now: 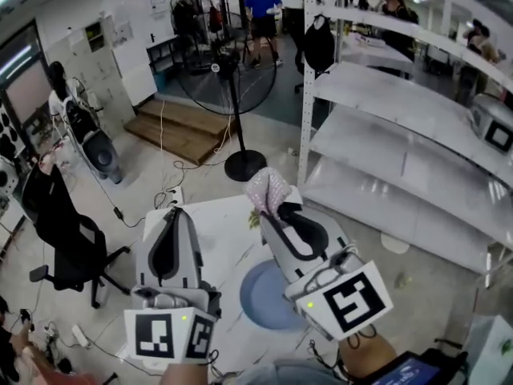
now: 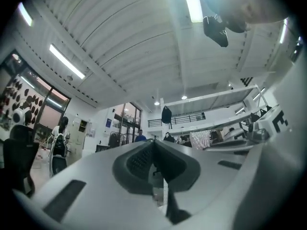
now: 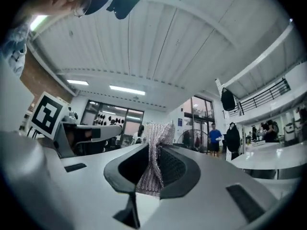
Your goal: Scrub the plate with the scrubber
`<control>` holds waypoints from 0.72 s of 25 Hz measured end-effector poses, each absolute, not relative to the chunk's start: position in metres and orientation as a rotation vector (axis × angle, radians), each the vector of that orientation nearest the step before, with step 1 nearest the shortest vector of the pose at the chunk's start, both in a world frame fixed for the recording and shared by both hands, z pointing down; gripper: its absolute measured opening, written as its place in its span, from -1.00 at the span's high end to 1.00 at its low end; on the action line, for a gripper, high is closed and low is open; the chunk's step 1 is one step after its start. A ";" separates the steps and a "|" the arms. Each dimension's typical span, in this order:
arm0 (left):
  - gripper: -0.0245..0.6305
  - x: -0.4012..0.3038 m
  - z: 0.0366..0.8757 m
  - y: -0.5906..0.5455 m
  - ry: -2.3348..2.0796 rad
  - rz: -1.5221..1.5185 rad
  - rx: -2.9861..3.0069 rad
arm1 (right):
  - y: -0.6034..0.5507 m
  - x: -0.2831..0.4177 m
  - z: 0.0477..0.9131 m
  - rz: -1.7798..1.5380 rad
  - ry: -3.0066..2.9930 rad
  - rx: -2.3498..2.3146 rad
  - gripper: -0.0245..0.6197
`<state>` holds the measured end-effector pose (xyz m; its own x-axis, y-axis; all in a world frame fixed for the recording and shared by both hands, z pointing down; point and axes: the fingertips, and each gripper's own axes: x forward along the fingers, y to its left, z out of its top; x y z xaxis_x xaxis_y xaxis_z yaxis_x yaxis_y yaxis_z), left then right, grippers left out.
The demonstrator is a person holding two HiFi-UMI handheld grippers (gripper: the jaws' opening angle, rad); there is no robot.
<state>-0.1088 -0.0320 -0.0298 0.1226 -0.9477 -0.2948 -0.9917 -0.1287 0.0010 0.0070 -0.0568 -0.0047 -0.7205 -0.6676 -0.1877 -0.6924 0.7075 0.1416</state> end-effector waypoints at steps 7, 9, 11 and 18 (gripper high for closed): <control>0.90 -0.100 -0.012 -0.040 1.932 0.298 -2.214 | -0.066 0.024 0.029 0.243 2.780 -1.224 0.70; 0.90 -0.096 -0.009 -0.041 1.927 0.283 -2.220 | -0.068 0.026 0.032 0.225 2.772 -1.243 0.73; 0.90 -0.093 -0.008 -0.042 1.914 0.268 -2.222 | -0.068 0.028 0.031 0.237 2.759 -1.260 0.75; 0.90 -0.089 -0.007 -0.043 1.903 0.257 -2.239 | -0.066 0.030 0.027 0.252 2.733 -1.277 0.75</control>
